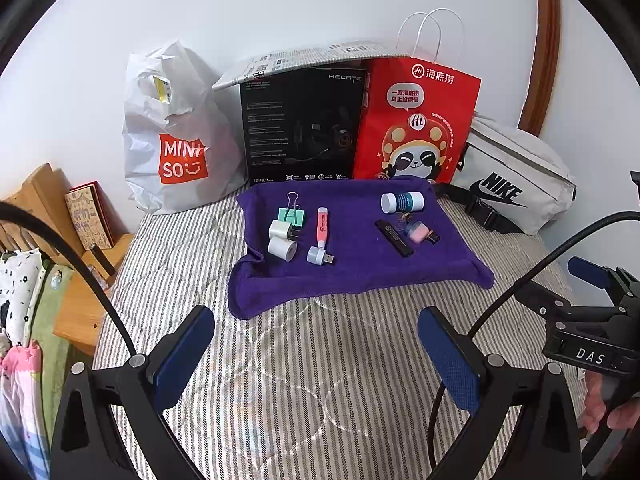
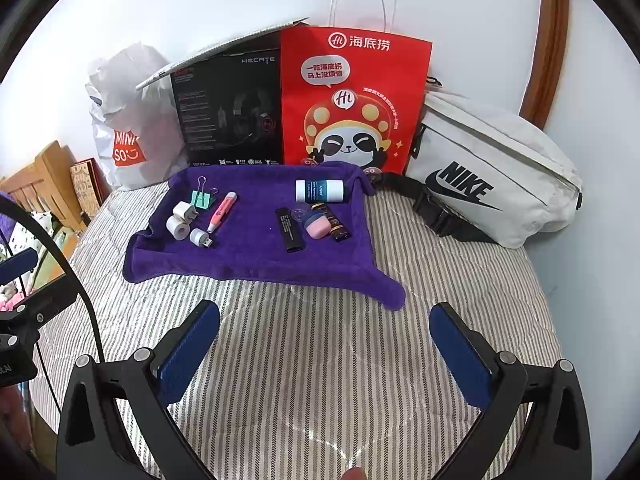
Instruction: Organize rigid objects
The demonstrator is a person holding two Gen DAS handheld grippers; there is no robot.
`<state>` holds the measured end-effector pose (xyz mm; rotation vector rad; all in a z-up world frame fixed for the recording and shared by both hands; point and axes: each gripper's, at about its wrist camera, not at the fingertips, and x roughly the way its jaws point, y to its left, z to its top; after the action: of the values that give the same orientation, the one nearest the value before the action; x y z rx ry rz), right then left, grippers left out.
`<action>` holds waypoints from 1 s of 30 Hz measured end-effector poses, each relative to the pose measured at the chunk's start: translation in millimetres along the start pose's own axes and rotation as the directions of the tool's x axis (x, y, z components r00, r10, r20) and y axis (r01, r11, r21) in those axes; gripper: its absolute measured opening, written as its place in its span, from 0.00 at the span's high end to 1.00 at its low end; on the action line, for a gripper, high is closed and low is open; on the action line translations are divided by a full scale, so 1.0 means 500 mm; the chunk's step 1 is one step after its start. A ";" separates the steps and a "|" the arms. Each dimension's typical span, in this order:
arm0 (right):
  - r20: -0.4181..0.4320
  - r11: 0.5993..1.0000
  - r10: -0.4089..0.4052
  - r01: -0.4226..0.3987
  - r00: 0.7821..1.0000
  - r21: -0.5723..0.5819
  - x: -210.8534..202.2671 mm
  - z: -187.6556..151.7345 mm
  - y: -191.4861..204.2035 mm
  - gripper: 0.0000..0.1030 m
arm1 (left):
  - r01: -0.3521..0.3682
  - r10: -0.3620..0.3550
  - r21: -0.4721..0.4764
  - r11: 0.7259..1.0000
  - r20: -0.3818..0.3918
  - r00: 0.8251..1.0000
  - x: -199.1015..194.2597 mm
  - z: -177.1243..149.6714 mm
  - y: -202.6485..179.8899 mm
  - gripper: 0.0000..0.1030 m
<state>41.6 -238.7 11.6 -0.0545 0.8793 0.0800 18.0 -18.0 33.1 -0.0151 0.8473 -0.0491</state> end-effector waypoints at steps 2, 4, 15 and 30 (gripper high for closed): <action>0.000 1.000 -0.001 0.001 1.000 0.000 0.000 0.000 0.000 0.00 | 0.001 -0.001 0.001 1.000 -0.001 1.000 -0.001 -0.001 0.003 0.00; 0.001 1.000 -0.001 0.001 1.000 -0.001 0.000 0.000 0.000 0.00 | 0.001 -0.001 0.000 1.000 0.001 1.000 0.000 -0.001 0.002 0.00; -0.001 1.000 -0.002 0.002 1.000 -0.002 -0.001 -0.001 0.000 0.00 | 0.002 -0.002 0.004 1.000 -0.001 1.000 0.001 -0.001 0.005 0.00; -0.007 1.000 -0.006 0.006 1.000 -0.010 -0.001 -0.002 -0.001 0.00 | 0.003 -0.003 0.004 1.000 -0.002 1.000 0.003 -0.002 0.014 0.00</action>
<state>40.6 -239.1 11.4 -0.0665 0.8857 0.0788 18.5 -11.4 31.0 -0.0121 0.8490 -0.0534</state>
